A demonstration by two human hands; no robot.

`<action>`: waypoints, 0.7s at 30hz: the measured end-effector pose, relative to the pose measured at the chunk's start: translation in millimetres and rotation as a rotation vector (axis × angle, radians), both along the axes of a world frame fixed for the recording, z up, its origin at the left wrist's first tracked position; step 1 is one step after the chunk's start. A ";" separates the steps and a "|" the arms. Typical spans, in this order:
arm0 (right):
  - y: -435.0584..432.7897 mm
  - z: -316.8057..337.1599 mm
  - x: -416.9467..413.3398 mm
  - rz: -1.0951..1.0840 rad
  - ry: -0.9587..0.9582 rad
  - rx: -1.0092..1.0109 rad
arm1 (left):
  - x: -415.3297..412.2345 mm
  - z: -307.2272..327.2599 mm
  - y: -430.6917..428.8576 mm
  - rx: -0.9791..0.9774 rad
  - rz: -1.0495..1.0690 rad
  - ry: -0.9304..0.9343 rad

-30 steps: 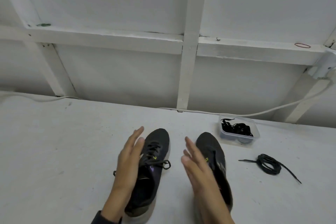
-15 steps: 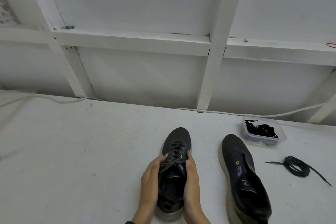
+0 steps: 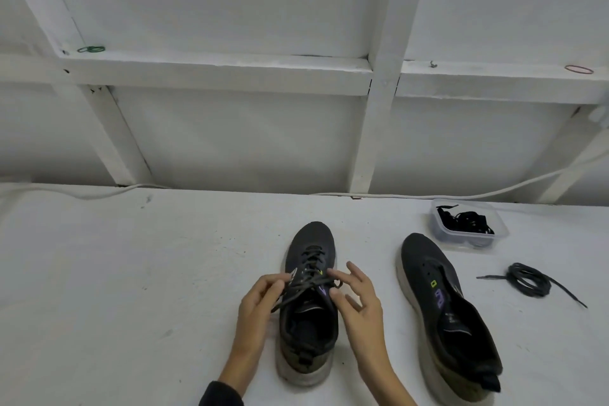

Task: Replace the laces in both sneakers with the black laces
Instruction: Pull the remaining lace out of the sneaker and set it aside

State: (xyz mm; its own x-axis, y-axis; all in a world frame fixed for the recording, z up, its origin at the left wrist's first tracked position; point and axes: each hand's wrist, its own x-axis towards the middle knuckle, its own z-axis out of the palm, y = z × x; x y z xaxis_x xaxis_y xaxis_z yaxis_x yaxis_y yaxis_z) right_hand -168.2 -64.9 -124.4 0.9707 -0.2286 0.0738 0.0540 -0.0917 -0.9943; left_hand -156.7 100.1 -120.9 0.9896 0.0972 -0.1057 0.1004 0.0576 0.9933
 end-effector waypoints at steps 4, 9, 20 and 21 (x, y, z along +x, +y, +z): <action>-8.2 -0.8 8.7 0.111 -0.105 -0.305 | 1.2 1.2 6.9 0.052 -0.111 -0.061; -12.2 4.6 19.8 0.153 -0.171 -0.427 | 6.3 1.2 11.1 0.139 -0.126 -0.106; -21.0 17.9 24.8 0.292 -0.185 -0.471 | 14.1 17.7 19.5 0.579 -0.176 -0.393; -23.2 20.1 26.4 0.297 -0.182 -0.508 | 15.5 18.5 20.9 0.603 -0.180 -0.401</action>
State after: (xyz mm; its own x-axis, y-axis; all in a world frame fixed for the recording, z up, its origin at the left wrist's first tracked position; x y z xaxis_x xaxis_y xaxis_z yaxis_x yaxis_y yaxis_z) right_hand -141.8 -88.1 -104.3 0.9490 0.1572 0.2732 0.3149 -0.5066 -0.8026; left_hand -141.2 121.0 -102.4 0.9471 -0.1432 0.2872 -0.3199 -0.4916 0.8099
